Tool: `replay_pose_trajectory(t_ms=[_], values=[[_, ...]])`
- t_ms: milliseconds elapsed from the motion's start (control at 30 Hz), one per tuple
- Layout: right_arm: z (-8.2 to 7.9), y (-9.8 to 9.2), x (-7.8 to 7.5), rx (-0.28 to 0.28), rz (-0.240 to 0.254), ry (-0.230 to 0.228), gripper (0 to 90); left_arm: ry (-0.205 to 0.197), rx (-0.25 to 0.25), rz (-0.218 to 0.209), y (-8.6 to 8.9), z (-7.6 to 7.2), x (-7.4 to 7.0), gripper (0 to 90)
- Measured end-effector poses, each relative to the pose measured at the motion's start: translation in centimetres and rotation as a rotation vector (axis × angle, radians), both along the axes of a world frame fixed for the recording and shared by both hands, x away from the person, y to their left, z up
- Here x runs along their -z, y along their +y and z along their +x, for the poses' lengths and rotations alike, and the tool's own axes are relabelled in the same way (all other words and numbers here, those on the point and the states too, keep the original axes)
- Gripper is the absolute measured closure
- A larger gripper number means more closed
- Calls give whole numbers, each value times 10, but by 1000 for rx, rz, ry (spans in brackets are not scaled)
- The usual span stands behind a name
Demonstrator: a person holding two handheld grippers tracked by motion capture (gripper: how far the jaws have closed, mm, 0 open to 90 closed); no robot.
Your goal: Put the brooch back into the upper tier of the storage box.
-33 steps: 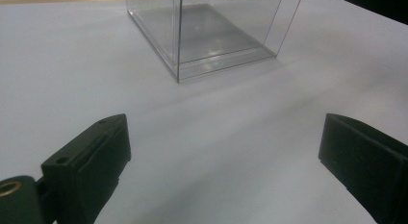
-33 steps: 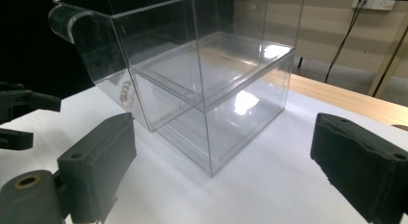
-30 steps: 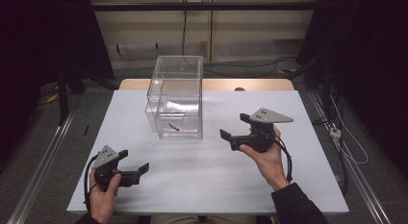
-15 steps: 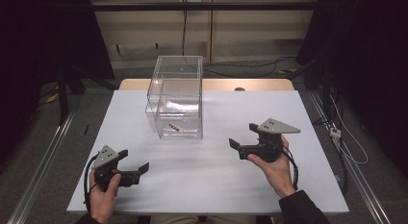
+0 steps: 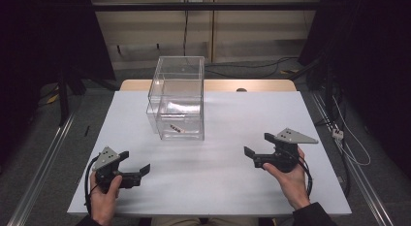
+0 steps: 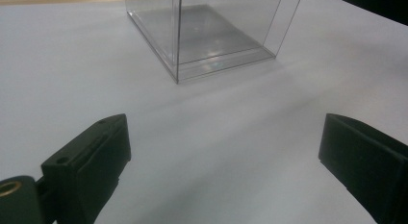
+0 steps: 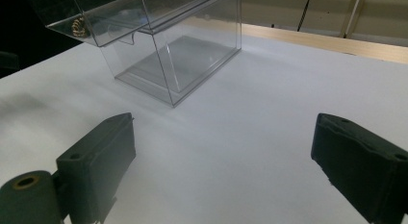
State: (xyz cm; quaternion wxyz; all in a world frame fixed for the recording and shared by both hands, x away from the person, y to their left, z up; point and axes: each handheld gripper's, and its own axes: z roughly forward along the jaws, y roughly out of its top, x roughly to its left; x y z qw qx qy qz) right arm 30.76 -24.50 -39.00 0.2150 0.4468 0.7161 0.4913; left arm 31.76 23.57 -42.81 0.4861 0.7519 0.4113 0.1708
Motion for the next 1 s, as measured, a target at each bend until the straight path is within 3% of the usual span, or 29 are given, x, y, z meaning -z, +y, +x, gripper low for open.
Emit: replay_pose_trajectory(t_ms=[567, 1000], values=[[-22, -23, 16, 83, -58, 44, 85, -5, -1, 2, 1, 0, -1, 38], [-36, -41, 31, 129, -59, 60, 88, -10, -6, 1, 1, -1, -1, 38]])
